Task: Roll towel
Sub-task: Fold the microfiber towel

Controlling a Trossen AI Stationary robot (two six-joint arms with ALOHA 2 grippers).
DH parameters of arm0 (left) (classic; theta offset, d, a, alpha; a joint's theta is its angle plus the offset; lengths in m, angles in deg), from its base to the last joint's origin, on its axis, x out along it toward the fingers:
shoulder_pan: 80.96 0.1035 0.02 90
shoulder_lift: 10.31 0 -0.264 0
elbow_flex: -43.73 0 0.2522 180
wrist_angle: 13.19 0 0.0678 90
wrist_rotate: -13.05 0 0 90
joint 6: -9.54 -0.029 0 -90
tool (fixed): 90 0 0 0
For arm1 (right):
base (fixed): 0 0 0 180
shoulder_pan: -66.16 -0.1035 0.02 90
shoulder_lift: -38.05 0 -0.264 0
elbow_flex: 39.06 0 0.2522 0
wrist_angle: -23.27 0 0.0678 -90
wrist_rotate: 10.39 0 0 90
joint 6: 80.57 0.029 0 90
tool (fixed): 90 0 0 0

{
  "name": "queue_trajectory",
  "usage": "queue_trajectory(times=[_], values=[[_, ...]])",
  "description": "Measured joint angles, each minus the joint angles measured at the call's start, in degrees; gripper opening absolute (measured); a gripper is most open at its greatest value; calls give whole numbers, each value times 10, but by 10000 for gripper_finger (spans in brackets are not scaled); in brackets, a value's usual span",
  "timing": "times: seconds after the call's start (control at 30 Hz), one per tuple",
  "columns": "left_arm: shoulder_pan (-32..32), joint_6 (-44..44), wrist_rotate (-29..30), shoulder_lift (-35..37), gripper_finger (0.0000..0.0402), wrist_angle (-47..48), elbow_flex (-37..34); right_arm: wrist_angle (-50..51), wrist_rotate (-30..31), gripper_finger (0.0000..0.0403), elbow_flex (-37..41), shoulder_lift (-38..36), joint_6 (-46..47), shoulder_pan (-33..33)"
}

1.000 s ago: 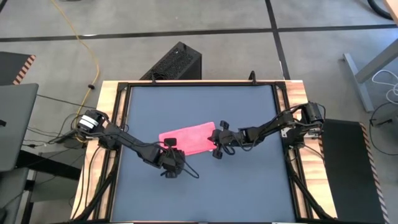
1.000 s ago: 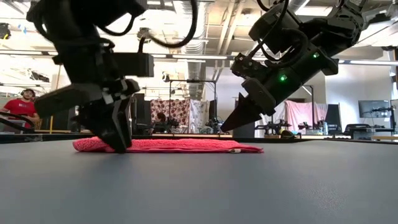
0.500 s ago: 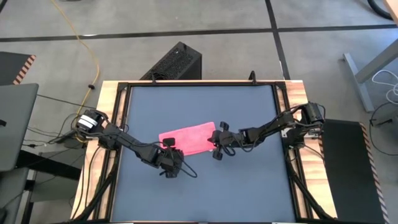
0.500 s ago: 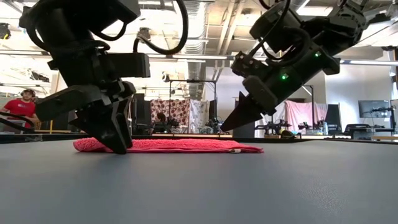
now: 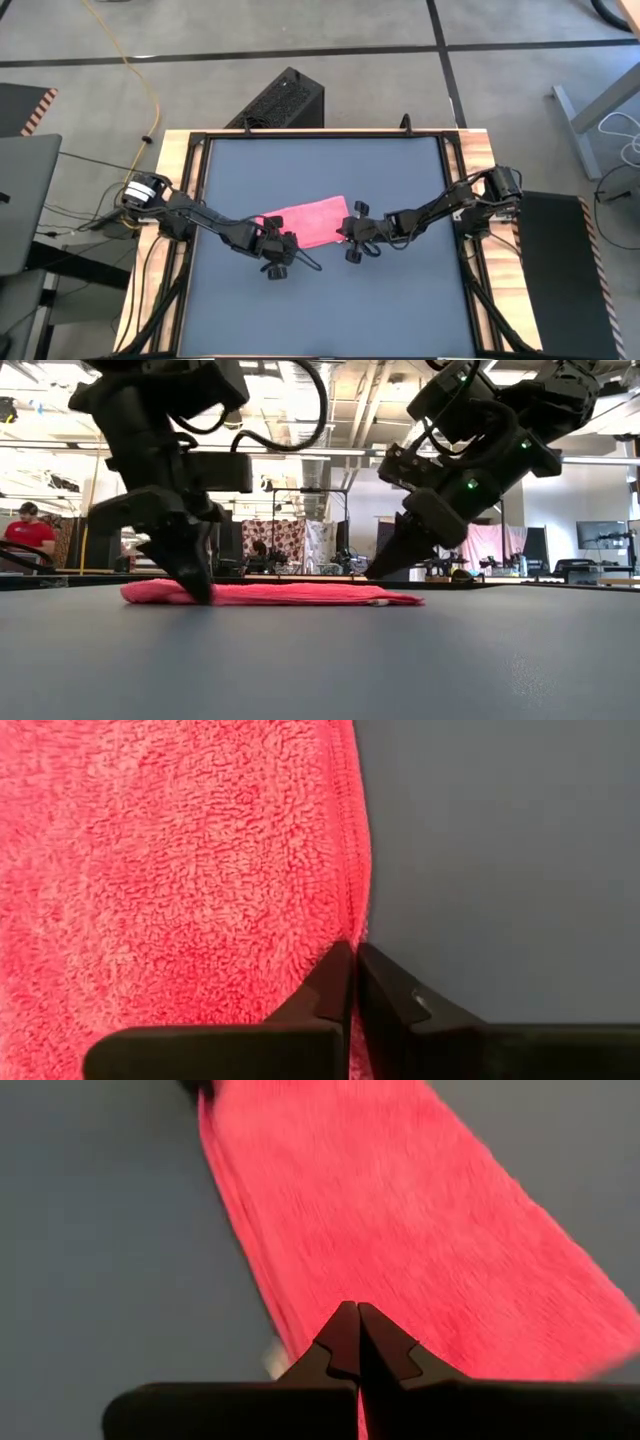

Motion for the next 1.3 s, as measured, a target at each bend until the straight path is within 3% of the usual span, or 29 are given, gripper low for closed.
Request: queue_trajectory(times=[0.27, 0.4, 0.5, 0.63, 0.77, 0.9, 1.03, 1.13, 1.3], values=[[-1, -3, -9, 86, 0, 37, 0, -19, 2, 35, 7, -37, 8, 18], [0, -3, -2, 97, 0, 35, 0, -25, -86, 58, 7, -40, -39, 16], [3, -3, -3, 96, 0, 40, 0, -24, -105, 89, 6, -27, -77, -1], [10, -2, -7, 93, 0, 40, 0, -8, -79, 152, 6, -6, -130, -22], [15, -2, -10, 93, 0, 40, 0, 6, -6, 212, 6, 9, -143, -28], [15, -2, -13, 93, 0, 40, 0, 9, 3, 237, 7, 16, -151, -21], [15, 1, -13, 93, 0, 40, 0, 3, 6, 230, 6, 37, -157, -17], [15, 2, -13, 93, 0, 40, 0, -13, 22, 201, 5, 68, -155, -9], [15, 2, -12, 93, 0, 46, 1, -19, 38, 73, 5, 84, -170, -4]])
